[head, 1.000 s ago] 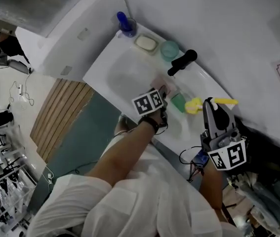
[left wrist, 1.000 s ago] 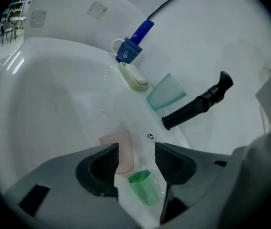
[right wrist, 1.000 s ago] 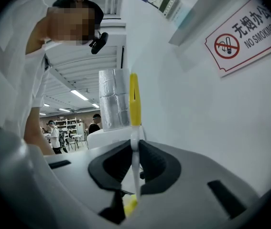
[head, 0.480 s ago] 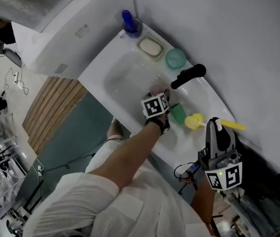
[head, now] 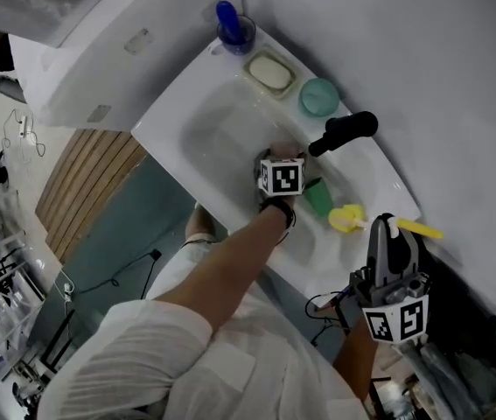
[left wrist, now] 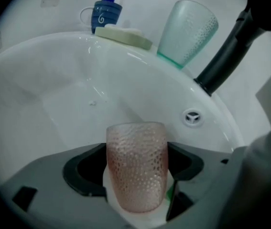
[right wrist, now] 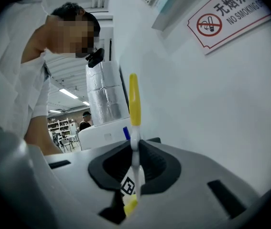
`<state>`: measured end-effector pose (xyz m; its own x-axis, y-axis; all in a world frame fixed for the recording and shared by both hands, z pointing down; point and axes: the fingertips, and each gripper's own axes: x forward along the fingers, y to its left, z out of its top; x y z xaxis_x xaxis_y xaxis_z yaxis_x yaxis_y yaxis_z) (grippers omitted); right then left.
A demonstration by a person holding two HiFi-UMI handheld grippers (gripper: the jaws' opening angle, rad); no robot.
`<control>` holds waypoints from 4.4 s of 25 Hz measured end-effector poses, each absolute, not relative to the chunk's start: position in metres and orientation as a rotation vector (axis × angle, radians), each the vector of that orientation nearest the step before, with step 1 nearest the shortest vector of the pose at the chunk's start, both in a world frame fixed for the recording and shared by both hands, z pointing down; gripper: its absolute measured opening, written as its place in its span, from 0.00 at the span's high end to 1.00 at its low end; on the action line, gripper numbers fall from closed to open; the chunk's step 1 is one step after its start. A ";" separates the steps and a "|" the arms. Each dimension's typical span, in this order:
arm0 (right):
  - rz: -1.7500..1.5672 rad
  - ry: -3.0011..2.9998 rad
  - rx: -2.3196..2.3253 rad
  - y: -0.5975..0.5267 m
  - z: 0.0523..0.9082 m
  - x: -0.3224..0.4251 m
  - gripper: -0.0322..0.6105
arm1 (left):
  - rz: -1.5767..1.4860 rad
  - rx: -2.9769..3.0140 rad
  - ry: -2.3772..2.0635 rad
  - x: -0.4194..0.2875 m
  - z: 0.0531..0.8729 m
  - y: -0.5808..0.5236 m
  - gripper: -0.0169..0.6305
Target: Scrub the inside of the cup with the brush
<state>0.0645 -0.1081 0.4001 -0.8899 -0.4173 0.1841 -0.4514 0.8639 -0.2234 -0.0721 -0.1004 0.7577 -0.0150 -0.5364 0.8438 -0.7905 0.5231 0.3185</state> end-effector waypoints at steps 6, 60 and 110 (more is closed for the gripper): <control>0.408 -2.885 0.726 -0.109 0.404 0.066 0.89 | 0.374 1.150 -1.680 -0.067 0.766 -0.099 0.42; 0.114 -3.328 0.945 -0.042 0.142 0.036 0.89 | -0.035 3.053 -0.704 0.046 0.332 -0.045 0.43; 0.360 -3.196 0.939 -0.048 0.146 0.039 0.89 | 0.072 3.209 -0.722 0.050 0.291 -0.049 0.43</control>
